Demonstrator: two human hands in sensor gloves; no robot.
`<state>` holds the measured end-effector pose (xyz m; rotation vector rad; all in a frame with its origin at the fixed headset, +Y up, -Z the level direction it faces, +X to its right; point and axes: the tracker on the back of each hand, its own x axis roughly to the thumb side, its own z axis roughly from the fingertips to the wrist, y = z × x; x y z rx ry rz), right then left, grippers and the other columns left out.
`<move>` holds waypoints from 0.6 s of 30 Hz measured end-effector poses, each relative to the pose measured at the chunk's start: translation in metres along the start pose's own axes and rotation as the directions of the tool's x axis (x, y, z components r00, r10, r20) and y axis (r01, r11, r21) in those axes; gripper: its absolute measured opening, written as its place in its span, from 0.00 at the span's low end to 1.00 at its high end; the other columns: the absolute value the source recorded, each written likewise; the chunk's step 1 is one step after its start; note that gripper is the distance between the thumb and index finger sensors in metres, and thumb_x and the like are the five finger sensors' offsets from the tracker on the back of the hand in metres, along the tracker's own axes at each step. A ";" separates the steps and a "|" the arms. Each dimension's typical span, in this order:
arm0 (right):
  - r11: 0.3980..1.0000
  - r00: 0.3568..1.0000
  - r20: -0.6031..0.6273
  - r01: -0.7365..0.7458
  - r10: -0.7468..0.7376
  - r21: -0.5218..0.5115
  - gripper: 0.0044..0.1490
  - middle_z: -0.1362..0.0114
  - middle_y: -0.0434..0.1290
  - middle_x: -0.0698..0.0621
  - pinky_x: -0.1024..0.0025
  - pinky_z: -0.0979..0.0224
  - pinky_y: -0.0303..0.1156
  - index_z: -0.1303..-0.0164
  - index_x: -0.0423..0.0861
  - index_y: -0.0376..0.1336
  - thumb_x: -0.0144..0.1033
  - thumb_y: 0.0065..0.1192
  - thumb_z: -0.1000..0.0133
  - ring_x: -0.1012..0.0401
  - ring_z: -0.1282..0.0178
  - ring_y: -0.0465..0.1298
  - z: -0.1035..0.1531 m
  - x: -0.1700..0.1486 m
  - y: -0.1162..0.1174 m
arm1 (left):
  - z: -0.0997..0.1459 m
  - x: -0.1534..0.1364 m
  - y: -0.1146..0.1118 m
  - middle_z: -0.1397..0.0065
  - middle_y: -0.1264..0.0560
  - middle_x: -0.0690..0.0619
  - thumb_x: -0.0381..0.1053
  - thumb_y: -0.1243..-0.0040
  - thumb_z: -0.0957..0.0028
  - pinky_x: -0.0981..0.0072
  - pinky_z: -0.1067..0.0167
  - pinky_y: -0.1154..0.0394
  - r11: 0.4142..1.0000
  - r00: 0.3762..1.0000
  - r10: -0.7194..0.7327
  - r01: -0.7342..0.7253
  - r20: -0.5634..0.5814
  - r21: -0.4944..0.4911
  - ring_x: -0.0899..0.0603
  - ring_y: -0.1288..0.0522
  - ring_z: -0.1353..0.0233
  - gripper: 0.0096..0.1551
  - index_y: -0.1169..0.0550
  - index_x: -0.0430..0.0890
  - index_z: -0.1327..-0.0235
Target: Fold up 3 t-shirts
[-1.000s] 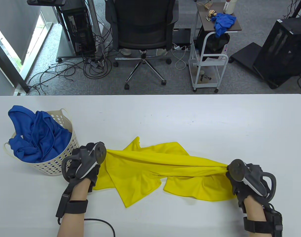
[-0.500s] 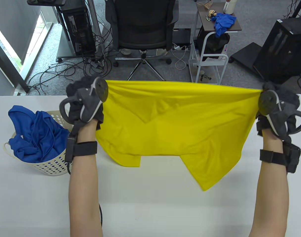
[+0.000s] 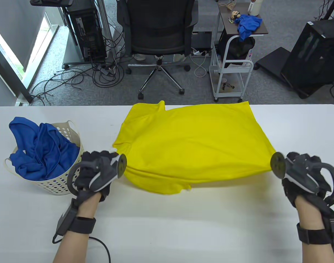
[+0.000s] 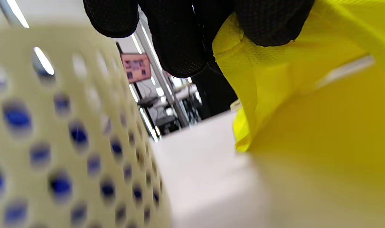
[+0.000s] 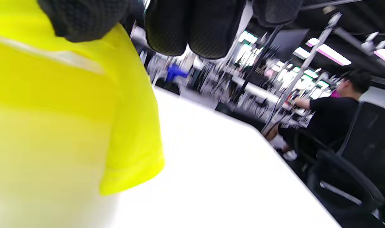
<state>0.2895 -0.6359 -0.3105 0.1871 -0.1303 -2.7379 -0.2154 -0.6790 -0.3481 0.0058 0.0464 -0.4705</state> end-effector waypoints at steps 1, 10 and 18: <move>1.000 0.999 0.023 -0.024 0.024 0.012 0.25 0.24 0.67 0.52 0.37 0.22 0.57 0.44 0.66 0.68 0.46 0.63 0.52 0.48 0.26 0.70 0.003 0.011 0.014 | 0.003 0.006 -0.019 0.30 0.24 0.66 0.55 0.43 0.51 0.48 0.25 0.32 0.997 1.000 -0.014 0.014 0.006 -0.080 0.53 0.24 0.29 0.27 0.30 0.72 0.36; 0.994 0.989 0.096 0.110 -0.109 -0.001 0.34 0.21 0.64 0.50 0.36 0.21 0.55 0.35 0.65 0.62 0.56 0.61 0.55 0.47 0.23 0.67 -0.009 0.053 0.073 | 0.018 -0.011 -0.078 0.25 0.27 0.59 0.65 0.49 0.52 0.44 0.25 0.35 0.924 0.950 0.312 -0.303 0.004 -0.233 0.47 0.28 0.25 0.27 0.26 0.69 0.37; 0.962 0.944 0.224 0.201 -0.241 0.187 0.35 0.21 0.63 0.47 0.35 0.22 0.55 0.36 0.63 0.62 0.57 0.64 0.56 0.44 0.23 0.65 -0.007 0.059 0.094 | 0.011 -0.019 -0.089 0.25 0.29 0.61 0.67 0.48 0.54 0.44 0.24 0.36 0.922 0.962 0.268 -0.271 -0.048 -0.277 0.47 0.30 0.24 0.23 0.24 0.68 0.46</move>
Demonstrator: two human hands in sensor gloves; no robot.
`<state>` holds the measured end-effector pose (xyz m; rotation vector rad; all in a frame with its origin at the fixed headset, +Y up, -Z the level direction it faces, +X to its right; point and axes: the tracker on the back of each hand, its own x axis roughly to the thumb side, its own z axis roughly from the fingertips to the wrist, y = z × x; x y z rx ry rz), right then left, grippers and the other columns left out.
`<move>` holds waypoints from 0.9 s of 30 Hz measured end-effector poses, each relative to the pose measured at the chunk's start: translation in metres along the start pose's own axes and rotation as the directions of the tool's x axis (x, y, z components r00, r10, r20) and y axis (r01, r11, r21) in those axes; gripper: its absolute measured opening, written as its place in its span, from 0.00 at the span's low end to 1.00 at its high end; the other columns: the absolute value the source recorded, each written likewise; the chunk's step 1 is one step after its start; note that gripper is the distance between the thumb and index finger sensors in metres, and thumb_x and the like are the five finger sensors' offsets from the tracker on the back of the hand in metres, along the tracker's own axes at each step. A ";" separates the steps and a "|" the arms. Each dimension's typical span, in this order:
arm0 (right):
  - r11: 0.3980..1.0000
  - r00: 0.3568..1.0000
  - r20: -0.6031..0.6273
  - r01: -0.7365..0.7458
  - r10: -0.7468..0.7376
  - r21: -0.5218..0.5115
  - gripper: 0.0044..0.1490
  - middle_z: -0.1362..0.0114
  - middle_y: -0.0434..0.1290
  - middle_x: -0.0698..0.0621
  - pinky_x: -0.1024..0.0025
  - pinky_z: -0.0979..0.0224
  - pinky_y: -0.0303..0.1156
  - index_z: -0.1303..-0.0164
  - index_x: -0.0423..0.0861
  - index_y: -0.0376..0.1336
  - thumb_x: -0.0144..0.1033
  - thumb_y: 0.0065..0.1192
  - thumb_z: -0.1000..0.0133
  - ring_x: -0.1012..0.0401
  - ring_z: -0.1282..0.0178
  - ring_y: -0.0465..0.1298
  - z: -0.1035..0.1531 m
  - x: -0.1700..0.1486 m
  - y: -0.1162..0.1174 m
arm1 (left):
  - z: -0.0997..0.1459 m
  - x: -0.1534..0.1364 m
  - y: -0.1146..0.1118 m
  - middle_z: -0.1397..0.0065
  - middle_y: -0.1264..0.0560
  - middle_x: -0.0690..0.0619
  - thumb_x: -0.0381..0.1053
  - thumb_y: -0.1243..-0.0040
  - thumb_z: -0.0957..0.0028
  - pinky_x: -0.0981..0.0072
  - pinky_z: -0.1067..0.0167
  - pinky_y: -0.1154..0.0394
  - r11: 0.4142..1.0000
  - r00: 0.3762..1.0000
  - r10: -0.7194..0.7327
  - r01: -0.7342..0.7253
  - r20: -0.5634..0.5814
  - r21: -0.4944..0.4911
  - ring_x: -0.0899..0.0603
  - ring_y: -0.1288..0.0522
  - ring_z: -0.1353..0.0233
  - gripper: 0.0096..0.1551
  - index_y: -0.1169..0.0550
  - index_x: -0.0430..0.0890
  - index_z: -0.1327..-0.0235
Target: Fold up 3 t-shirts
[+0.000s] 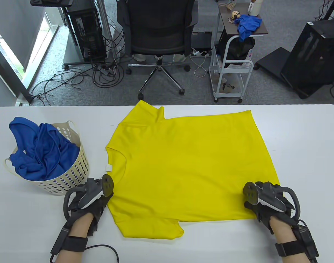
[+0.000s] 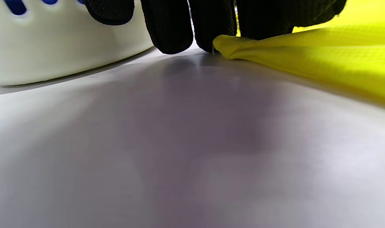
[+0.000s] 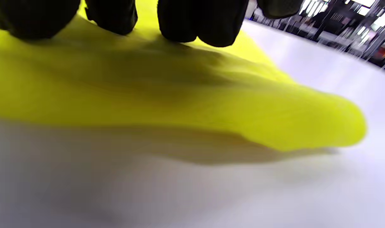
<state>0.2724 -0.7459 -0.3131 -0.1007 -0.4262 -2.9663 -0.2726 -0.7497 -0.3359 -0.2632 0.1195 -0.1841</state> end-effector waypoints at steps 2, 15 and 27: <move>0.998 0.999 -0.014 0.042 -0.043 -0.043 0.30 0.22 0.64 0.47 0.35 0.22 0.55 0.41 0.62 0.68 0.55 0.64 0.55 0.44 0.24 0.66 0.003 -0.007 -0.006 | 0.001 -0.003 0.000 0.24 0.30 0.62 0.68 0.46 0.55 0.45 0.24 0.36 0.998 0.998 -0.067 0.066 -0.011 -0.010 0.47 0.31 0.23 0.22 0.25 0.69 0.47; 0.998 0.967 -0.253 -0.047 0.033 -0.051 0.34 0.21 0.63 0.47 0.34 0.22 0.54 0.36 0.61 0.64 0.49 0.68 0.56 0.44 0.23 0.65 0.000 -0.058 0.009 | 0.008 -0.002 0.001 0.23 0.33 0.62 0.63 0.42 0.54 0.46 0.25 0.34 0.995 0.997 -0.082 0.082 0.010 -0.056 0.49 0.29 0.25 0.31 0.32 0.70 0.34; 0.997 0.950 -0.313 -0.028 0.002 -0.077 0.24 0.26 0.69 0.50 0.35 0.23 0.58 0.48 0.66 0.66 0.46 0.66 0.55 0.47 0.26 0.70 -0.005 -0.066 0.017 | 0.005 -0.008 -0.007 0.29 0.29 0.65 0.60 0.40 0.55 0.49 0.28 0.31 0.998 0.995 -0.065 0.066 -0.070 0.007 0.51 0.26 0.30 0.21 0.27 0.70 0.47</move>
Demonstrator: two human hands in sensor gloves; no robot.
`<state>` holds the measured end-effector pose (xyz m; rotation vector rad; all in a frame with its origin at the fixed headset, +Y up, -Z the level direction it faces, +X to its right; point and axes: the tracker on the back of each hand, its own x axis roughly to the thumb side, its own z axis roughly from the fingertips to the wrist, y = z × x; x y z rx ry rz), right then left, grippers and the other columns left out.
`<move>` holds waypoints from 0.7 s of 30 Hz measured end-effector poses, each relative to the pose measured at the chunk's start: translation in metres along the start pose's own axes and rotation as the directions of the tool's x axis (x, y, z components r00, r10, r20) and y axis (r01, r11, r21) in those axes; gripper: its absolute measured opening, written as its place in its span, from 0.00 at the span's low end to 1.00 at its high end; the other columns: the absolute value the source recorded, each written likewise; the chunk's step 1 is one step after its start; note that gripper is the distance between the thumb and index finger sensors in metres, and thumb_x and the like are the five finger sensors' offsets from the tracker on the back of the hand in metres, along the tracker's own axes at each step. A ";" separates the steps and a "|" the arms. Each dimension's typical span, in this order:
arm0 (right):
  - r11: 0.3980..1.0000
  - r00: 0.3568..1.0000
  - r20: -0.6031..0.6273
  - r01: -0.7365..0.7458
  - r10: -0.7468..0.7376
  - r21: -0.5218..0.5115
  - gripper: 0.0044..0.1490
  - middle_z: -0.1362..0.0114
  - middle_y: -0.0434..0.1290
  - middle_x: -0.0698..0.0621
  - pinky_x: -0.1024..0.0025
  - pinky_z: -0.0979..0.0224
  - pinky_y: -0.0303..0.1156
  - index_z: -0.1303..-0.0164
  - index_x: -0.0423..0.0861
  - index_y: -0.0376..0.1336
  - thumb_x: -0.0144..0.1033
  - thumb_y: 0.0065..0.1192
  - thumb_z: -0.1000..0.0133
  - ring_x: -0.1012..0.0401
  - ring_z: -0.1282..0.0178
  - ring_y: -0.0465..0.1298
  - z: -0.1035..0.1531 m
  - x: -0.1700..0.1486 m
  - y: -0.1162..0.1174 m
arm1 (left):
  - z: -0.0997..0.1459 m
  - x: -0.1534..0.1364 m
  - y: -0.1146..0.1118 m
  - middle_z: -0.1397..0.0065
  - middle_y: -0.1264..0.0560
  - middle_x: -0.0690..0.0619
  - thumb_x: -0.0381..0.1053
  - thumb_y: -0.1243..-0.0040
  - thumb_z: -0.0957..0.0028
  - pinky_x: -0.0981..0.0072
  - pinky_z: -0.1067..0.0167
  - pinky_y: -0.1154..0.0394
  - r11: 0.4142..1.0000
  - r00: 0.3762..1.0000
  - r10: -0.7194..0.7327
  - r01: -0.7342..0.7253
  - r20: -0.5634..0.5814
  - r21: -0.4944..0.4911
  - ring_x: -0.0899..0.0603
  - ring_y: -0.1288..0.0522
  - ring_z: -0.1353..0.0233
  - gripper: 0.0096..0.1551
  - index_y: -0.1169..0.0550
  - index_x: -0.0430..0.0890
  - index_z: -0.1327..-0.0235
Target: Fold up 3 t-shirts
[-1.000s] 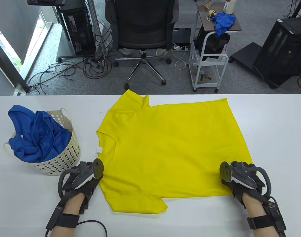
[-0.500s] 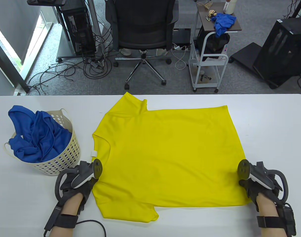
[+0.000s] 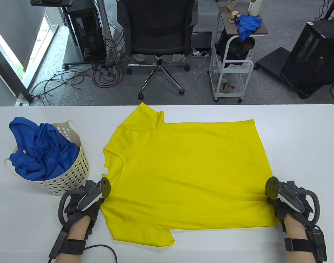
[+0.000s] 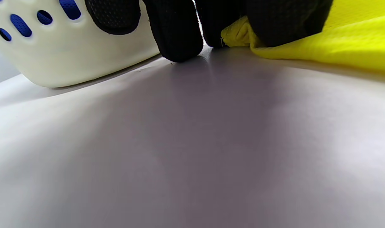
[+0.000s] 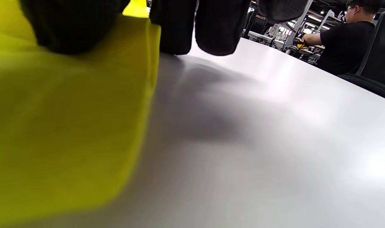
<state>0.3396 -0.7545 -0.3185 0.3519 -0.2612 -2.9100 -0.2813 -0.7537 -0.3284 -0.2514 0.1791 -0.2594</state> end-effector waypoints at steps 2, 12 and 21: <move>1.000 1.000 0.001 -0.009 0.009 0.017 0.23 0.27 0.69 0.50 0.36 0.23 0.58 0.48 0.66 0.65 0.45 0.65 0.55 0.47 0.27 0.71 0.000 0.000 0.001 | 0.000 -0.001 -0.001 0.30 0.29 0.65 0.59 0.41 0.55 0.50 0.28 0.31 1.000 1.000 0.000 0.000 0.005 0.014 0.52 0.26 0.31 0.20 0.26 0.70 0.48; 0.781 0.955 -0.113 0.152 -0.273 -0.605 0.24 0.32 0.71 0.56 0.40 0.21 0.59 0.45 0.65 0.65 0.44 0.65 0.53 0.52 0.30 0.72 0.039 -0.030 -0.064 | 0.047 -0.020 0.062 0.31 0.29 0.63 0.57 0.43 0.53 0.54 0.32 0.26 0.801 0.982 0.191 -0.151 -0.007 0.579 0.54 0.22 0.35 0.23 0.29 0.66 0.43; 0.987 0.992 -0.008 0.126 -0.126 0.098 0.28 0.27 0.68 0.49 0.38 0.25 0.60 0.44 0.62 0.67 0.52 0.64 0.56 0.46 0.28 0.70 0.014 -0.033 -0.019 | 0.026 -0.006 0.027 0.29 0.26 0.62 0.64 0.49 0.54 0.49 0.29 0.29 0.997 1.000 -0.025 0.025 -0.004 -0.071 0.51 0.24 0.30 0.25 0.22 0.65 0.44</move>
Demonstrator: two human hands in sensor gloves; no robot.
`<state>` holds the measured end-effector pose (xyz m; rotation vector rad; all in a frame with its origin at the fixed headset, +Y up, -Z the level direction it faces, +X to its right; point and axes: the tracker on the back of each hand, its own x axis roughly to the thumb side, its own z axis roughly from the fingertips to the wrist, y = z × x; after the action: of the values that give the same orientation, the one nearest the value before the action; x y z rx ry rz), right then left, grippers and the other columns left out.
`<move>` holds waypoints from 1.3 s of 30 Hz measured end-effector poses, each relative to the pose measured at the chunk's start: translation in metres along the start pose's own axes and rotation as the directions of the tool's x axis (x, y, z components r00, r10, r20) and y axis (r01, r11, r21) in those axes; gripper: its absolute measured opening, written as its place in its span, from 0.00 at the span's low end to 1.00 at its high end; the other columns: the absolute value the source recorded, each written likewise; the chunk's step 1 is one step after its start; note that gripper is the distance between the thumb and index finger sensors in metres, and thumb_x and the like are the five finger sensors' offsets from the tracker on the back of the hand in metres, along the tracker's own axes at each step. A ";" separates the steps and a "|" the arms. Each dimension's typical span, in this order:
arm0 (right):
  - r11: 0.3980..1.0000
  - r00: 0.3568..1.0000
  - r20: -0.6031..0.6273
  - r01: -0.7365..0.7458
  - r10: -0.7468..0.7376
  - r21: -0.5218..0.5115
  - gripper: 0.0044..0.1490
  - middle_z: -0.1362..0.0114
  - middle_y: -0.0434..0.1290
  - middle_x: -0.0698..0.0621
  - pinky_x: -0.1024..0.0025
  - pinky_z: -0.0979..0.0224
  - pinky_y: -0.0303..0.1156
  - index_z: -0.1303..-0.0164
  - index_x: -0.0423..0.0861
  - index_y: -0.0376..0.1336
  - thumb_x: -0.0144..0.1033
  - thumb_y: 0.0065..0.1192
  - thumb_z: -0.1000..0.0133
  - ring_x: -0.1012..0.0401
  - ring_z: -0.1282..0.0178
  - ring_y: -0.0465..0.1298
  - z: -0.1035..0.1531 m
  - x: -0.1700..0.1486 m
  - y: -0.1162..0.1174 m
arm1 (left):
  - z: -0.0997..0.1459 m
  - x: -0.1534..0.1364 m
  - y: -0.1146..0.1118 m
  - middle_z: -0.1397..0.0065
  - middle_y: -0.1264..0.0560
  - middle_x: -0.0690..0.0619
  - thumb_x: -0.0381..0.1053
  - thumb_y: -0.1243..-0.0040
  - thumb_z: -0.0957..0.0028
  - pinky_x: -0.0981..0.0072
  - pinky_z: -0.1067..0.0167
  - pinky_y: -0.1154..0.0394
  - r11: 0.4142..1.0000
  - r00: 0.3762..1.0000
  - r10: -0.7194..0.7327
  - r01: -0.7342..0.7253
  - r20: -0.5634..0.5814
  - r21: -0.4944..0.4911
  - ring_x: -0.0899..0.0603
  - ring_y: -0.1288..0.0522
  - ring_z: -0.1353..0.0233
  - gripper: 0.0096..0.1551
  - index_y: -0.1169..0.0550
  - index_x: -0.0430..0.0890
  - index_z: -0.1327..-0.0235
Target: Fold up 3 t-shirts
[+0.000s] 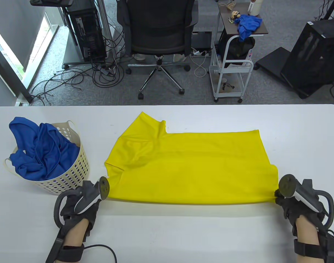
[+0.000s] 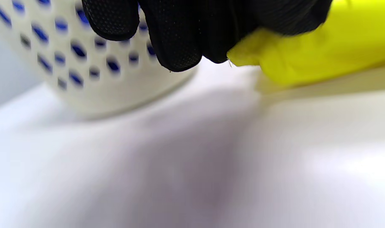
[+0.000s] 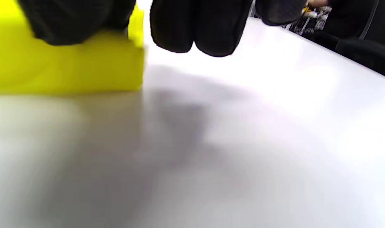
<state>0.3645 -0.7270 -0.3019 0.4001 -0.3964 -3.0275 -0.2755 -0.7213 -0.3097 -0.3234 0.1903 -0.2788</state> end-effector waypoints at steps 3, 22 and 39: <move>0.988 0.995 0.027 0.097 -0.094 -0.118 0.36 0.28 0.69 0.47 0.37 0.26 0.60 0.36 0.57 0.63 0.55 0.64 0.56 0.45 0.30 0.70 0.003 0.002 -0.006 | -0.003 0.003 -0.003 0.28 0.27 0.61 0.67 0.49 0.55 0.48 0.28 0.30 0.998 0.999 0.041 -0.042 0.015 0.036 0.50 0.25 0.29 0.27 0.24 0.65 0.42; 0.990 0.974 0.208 -0.058 0.084 -0.126 0.52 0.15 0.50 0.45 0.30 0.21 0.51 0.24 0.58 0.47 0.60 0.62 0.57 0.38 0.16 0.55 0.006 0.065 0.003 | 0.003 0.036 0.001 0.20 0.37 0.60 0.69 0.46 0.56 0.47 0.23 0.35 0.994 0.984 0.067 -0.081 0.164 0.077 0.48 0.32 0.22 0.41 0.41 0.66 0.26; 0.981 0.936 0.352 0.087 -0.020 -0.174 0.53 0.13 0.46 0.45 0.25 0.22 0.42 0.24 0.59 0.46 0.63 0.61 0.57 0.35 0.14 0.45 0.026 0.070 -0.009 | 0.059 0.236 0.025 0.20 0.41 0.59 0.67 0.46 0.54 0.46 0.23 0.37 0.988 0.882 -0.156 0.148 0.444 0.051 0.47 0.36 0.21 0.37 0.41 0.68 0.30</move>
<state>0.2899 -0.7188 -0.2969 -0.1458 -0.1130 -3.1503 -0.0333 -0.7526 -0.2958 -0.3793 -0.2956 -0.3535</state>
